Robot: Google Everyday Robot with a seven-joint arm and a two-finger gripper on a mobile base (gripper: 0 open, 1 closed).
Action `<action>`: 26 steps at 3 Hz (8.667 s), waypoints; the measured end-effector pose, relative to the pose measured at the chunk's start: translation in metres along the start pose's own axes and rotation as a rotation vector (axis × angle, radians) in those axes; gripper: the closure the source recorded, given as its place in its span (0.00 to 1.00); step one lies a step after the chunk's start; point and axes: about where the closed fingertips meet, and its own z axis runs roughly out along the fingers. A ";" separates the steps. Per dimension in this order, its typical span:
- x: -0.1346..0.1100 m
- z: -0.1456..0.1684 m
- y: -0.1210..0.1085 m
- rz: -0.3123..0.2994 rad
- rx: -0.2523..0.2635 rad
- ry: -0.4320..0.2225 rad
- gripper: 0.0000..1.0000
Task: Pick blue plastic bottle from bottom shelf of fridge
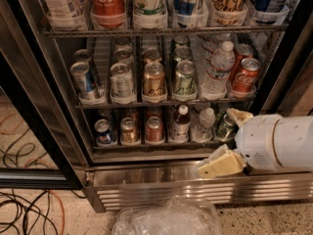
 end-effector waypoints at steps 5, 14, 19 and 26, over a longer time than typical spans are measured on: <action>0.093 0.059 0.016 0.491 0.343 -0.351 0.00; 0.078 0.107 0.022 0.255 0.555 -0.477 0.00; 0.098 0.198 0.001 0.299 0.618 -0.603 0.00; 0.107 0.240 -0.050 0.394 0.776 -0.697 0.00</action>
Offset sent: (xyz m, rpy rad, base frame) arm -0.0092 0.0334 -0.0492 0.2835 -0.1558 -0.1989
